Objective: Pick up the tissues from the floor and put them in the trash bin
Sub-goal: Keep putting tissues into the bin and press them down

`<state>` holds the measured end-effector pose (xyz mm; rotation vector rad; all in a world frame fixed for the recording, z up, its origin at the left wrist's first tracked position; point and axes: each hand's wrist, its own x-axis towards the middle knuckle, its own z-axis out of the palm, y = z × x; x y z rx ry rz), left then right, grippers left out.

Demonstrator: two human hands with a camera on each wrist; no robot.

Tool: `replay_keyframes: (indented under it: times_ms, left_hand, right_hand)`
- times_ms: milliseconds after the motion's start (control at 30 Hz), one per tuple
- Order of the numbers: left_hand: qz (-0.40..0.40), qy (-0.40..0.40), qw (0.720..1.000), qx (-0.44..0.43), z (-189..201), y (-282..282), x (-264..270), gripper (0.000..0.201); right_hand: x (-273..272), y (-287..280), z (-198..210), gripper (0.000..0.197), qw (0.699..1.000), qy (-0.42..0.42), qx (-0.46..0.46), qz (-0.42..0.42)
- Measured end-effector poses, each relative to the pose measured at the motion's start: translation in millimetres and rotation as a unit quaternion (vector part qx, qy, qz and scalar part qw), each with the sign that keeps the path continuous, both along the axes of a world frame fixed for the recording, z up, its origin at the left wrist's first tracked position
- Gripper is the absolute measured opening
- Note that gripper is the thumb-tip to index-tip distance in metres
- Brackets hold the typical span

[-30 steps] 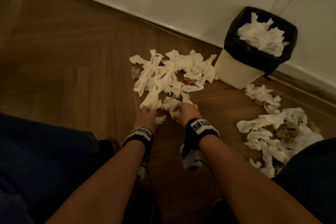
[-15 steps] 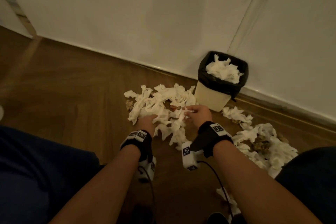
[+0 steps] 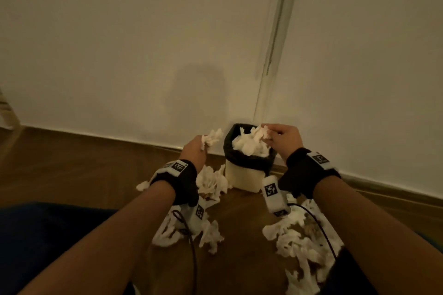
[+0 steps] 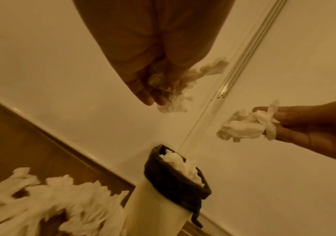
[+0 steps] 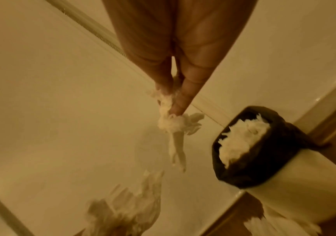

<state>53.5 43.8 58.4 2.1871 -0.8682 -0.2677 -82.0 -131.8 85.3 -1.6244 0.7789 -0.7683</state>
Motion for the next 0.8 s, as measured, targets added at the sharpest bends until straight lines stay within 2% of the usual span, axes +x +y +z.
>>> replay_keyframes:
  times_ms: [167,333,467,600,800]
  left_hand:
    - [-0.028,-0.034,0.999,0.014,31,-47,8,0.027]
    - [-0.072,-0.051,0.996,0.025,35,-92,12,0.027]
    - [-0.072,-0.042,0.996,0.019,15,-119,21,0.027]
    - [-0.067,-0.050,0.996,0.013,-21,-141,34,0.028]
    - [-0.075,-0.034,0.996,-0.023,-76,-166,45,0.027]
  right_hand:
    - [6,-45,21,0.027,0.998,0.002,-0.048,-0.033]
    - [27,-80,9,0.027,0.997,0.012,-0.048,-0.061]
    - [43,-99,-16,0.027,0.996,0.031,-0.033,-0.070]
    - [54,-110,-54,0.023,0.995,0.067,-0.012,-0.076]
    - [70,-119,-98,0.025,0.973,0.209,-0.089,-0.033]
